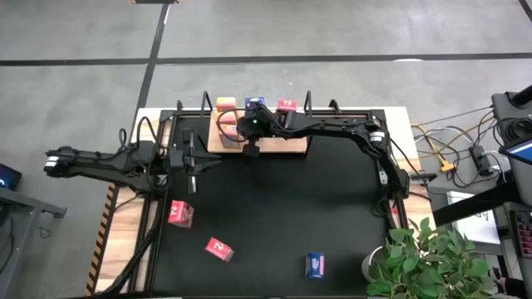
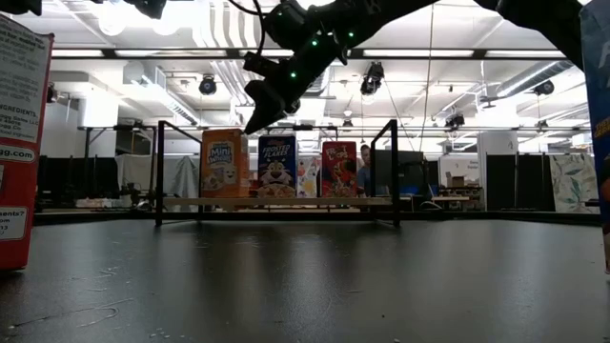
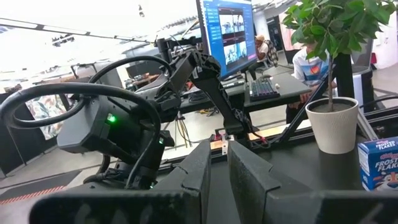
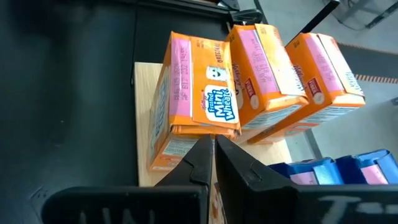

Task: Stack cereal on shelf
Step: Put the orange cereal box on the shelf aligned with other orange cereal boxes

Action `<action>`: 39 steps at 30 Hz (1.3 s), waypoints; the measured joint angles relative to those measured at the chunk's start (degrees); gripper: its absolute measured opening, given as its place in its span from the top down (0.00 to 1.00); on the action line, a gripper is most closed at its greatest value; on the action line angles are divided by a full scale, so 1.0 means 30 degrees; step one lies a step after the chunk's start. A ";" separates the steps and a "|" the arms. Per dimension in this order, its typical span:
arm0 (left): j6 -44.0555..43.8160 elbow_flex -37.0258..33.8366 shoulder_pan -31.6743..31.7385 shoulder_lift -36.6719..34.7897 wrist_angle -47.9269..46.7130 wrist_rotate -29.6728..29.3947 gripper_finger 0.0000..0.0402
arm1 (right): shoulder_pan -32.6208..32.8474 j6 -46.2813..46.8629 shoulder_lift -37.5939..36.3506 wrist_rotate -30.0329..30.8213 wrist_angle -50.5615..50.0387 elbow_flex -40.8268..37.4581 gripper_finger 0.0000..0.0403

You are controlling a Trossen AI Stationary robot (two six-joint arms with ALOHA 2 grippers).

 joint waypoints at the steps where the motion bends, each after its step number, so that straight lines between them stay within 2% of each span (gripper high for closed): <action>1: 0.0000 0.0000 0.0000 0.0000 0.0000 0.0000 0.90 | 0.0000 -0.0013 0.0000 0.0000 -0.0003 0.0000 0.97; 13: 0.0005 0.0000 -0.0005 -0.0070 0.0007 0.0000 0.90 | 0.0000 -0.1297 -0.0013 0.0157 0.1276 -0.0026 0.97; 20: 0.0000 0.0000 -0.0007 -0.0073 0.0000 0.0000 0.90 | 0.0000 -0.0461 -0.0352 0.0179 -0.2422 0.1739 0.97; 23: 0.0007 0.0000 -0.0002 -0.0073 0.0000 0.0000 0.90 | -0.0007 -0.0022 -0.0285 0.0168 -0.3011 0.1684 0.97; 39: 0.0070 0.0000 0.0000 -0.0101 -0.0007 0.0000 0.90 | 0.0000 -0.0551 0.1435 0.0411 -0.1081 0.1464 0.97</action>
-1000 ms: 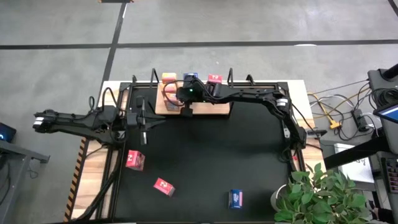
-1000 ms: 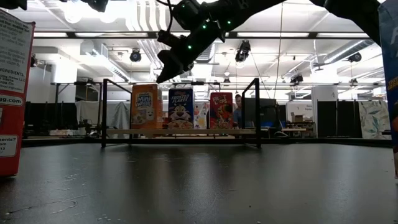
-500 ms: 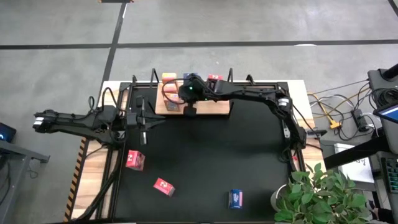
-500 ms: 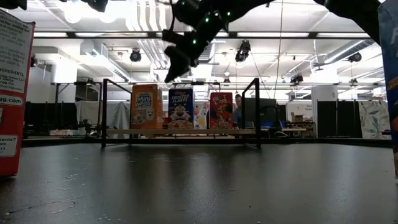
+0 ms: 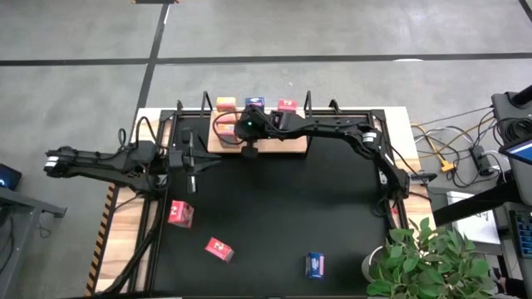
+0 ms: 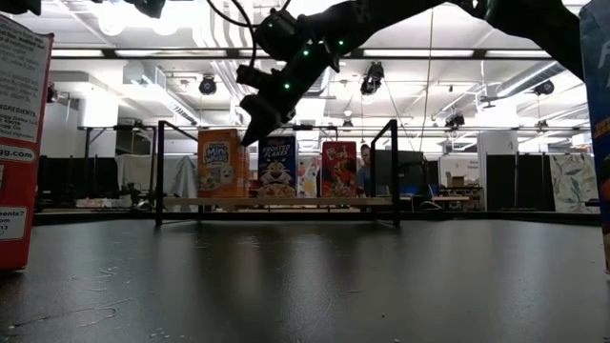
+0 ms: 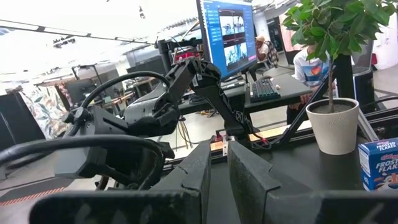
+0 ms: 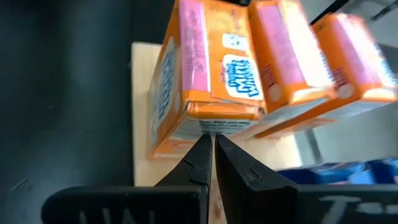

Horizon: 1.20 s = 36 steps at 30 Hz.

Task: Stack cereal on shelf
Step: Put the orange cereal box on the shelf aligned with other orange cereal boxes, then put the bottom red cereal box on the shelf aligned with other red cereal box

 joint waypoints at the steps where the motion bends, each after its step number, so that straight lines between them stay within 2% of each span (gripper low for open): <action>1: 0.0003 0.0000 -0.0002 -0.0001 -0.0007 0.0000 0.90 | 0.0000 -0.0076 0.0000 0.0080 0.0125 0.0000 0.97; 25: 0.0010 0.0000 0.0000 -0.0001 -0.0007 0.0000 0.90 | 0.0034 -0.0567 0.0051 0.0108 0.1303 0.0007 0.97; 36: 0.0010 0.0000 0.0000 0.0010 -0.0004 0.0000 0.90 | 0.1584 0.0527 -0.1965 0.0082 -0.3286 0.0933 0.97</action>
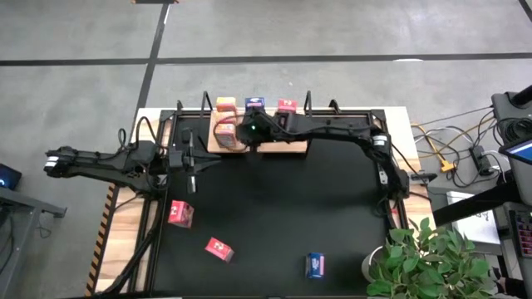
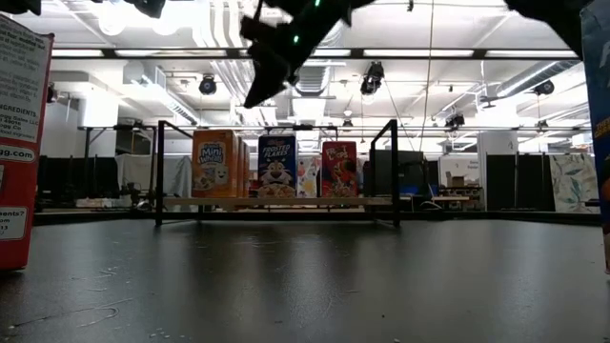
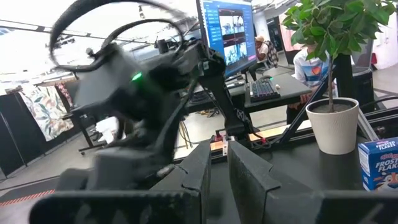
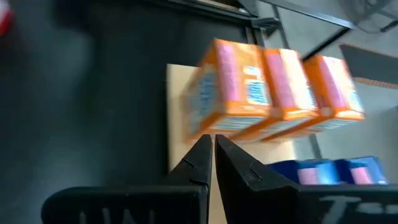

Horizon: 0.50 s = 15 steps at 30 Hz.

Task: Stack cereal on shelf
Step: Put the bottom red cereal box on the shelf aligned with other red cereal box

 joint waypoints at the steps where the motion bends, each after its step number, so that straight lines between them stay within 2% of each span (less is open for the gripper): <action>1: 0.0000 0.0000 0.0000 -0.0004 -0.0004 0.0000 0.90 | 0.0284 0.0131 -0.0240 -0.0059 -0.0471 -0.0004 0.97; 9: -0.0334 0.0007 -0.0002 0.0025 0.0022 0.0000 0.90 | 0.3285 0.1504 -0.2037 -0.0170 -0.3636 -0.0456 0.97; 15: -0.1409 0.0007 -0.0029 0.0104 0.0034 0.0015 0.90 | 0.5856 0.1865 -0.3290 -0.0129 -0.3389 -0.2436 0.97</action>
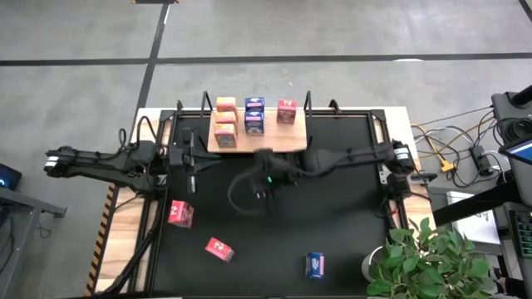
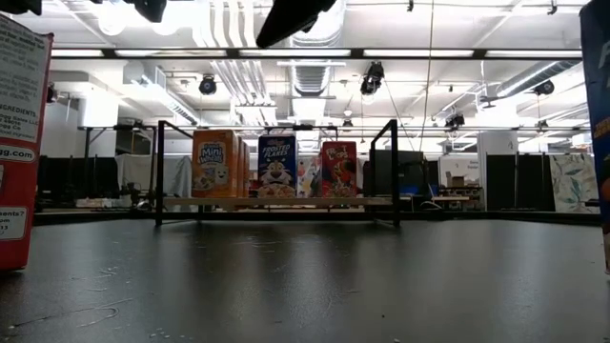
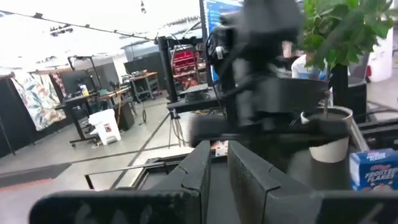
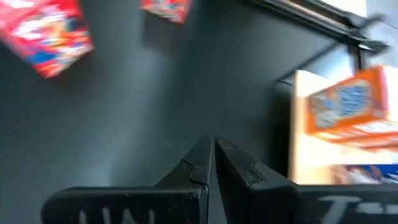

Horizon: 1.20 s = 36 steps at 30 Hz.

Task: Stack cereal on shelf
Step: Put the bottom red cereal box on the shelf aligned with other red cereal box

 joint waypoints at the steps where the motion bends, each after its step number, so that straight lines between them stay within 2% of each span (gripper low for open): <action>1: -0.0277 0.0000 0.0000 0.0029 0.0022 0.0003 0.90 | 0.0378 0.0039 -0.0134 0.0052 0.0327 -0.0488 0.97; 6: -0.2620 0.0000 -0.0016 0.0243 0.0049 0.0015 0.90 | 0.1603 0.0006 -0.1149 0.0295 0.2986 -0.3599 0.97; 8: -0.3707 0.0012 -0.0173 0.0485 0.0120 0.0015 0.90 | 0.1867 -0.0155 -0.1790 0.0965 0.3763 -0.4875 0.97; 11: -0.4766 0.0015 -0.0673 0.0927 0.0037 0.0039 0.90 | 0.1965 -0.0201 -0.2910 0.1900 0.5089 -0.6886 0.97; 16: -0.5786 0.0745 -0.1733 0.1793 -0.1009 0.0080 0.90 | 0.1873 -0.0395 -0.5160 0.2053 0.7592 -1.0190 0.97; 20: -0.7187 0.2592 -0.2278 0.2814 -0.4017 0.0087 0.90 | 0.1661 -0.0727 -0.7129 0.2069 0.9984 -1.2671 0.97; 26: -1.0150 0.5827 -0.2630 0.5184 -1.0916 0.0080 0.90 | 0.1123 -0.1266 -1.0038 0.2127 1.3244 -1.5993 0.97; 29: -1.1031 0.7332 -0.2813 0.6606 -1.2922 0.0173 0.90 | 0.0931 -0.1444 -1.1327 0.2113 1.4675 -1.7710 0.97; 36: -1.1753 1.0632 -0.3448 1.0211 -1.6046 0.3156 0.90 | 0.0677 -0.1950 -1.3929 0.2074 1.7618 -2.0670 0.97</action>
